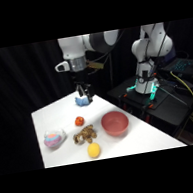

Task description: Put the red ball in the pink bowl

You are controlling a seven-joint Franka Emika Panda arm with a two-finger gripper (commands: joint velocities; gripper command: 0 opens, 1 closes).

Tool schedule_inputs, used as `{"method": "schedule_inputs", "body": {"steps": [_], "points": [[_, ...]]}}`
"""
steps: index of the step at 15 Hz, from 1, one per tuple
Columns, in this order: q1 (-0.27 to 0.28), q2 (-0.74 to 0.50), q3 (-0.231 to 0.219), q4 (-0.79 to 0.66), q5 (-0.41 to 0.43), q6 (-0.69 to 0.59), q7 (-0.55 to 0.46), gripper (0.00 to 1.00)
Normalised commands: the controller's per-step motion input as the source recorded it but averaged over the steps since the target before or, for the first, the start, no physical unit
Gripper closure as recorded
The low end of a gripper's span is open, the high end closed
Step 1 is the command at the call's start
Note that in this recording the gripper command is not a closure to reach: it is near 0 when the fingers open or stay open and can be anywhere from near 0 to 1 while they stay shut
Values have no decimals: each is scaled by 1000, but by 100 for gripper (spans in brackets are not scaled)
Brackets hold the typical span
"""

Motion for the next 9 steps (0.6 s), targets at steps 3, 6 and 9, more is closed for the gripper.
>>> {"method": "schedule_inputs", "body": {"steps": [3, 6, 9], "points": [[-15, 11, 15, 16, -47, 34, 11, 0], [-24, 113, -12, 85, -154, 217, 99, 0], [-55, 278, -46, 194, -122, 289, 65, 0]]}}
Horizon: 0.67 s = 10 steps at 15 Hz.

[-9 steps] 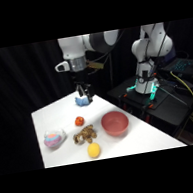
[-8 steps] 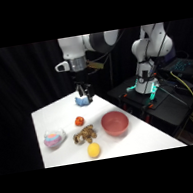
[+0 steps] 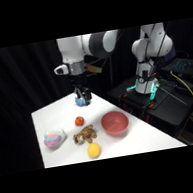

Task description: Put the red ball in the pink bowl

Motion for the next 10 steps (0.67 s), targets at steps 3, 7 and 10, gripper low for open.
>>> {"method": "schedule_inputs", "body": {"steps": [3, 7, 10], "points": [[-59, 350, -64, 282, -96, 195, 70, 0], [-49, 275, -52, 270, -46, 71, 62, 0], [-32, 246, -8, 222, 21, 11, 35, 0]]}}
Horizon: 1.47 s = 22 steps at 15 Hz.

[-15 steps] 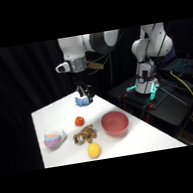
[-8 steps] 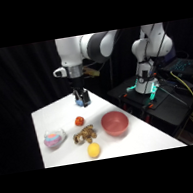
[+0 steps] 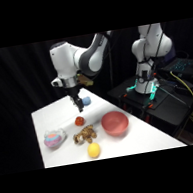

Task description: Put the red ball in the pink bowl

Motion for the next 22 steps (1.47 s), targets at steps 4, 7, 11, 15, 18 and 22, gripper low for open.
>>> {"method": "schedule_inputs", "body": {"steps": [4, 7, 11, 15, 18, 22], "points": [[-12, 286, 40, 224, 76, -20, 9, 0], [-25, 287, 45, 273, 99, -69, -26, 0], [-67, 294, 32, 344, 104, -108, -71, 0], [-102, 267, 38, 350, 121, -130, -132, 0], [-99, 251, 76, 321, 153, -138, -153, 0], [-90, 154, 78, 284, 133, -163, -152, 100]]}}
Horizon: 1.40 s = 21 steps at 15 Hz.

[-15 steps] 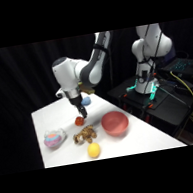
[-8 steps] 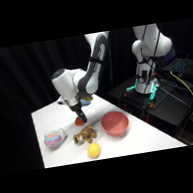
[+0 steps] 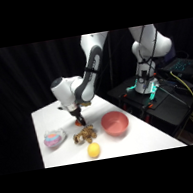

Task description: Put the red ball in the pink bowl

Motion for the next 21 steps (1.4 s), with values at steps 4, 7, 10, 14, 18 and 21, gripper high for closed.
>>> {"method": "schedule_inputs", "body": {"steps": [4, 7, 10, 14, 18, 21], "points": [[-75, 30, 67, 206, 114, -163, -145, 100], [-19, -142, 28, 64, 62, -128, -95, 45], [62, -437, -23, -229, -2, -93, 8, 27], [130, -701, -53, -572, -71, -18, 104, 27], [154, -700, -36, -673, -124, 22, 178, 27], [156, -577, 18, -562, -170, -29, 200, 27]]}}
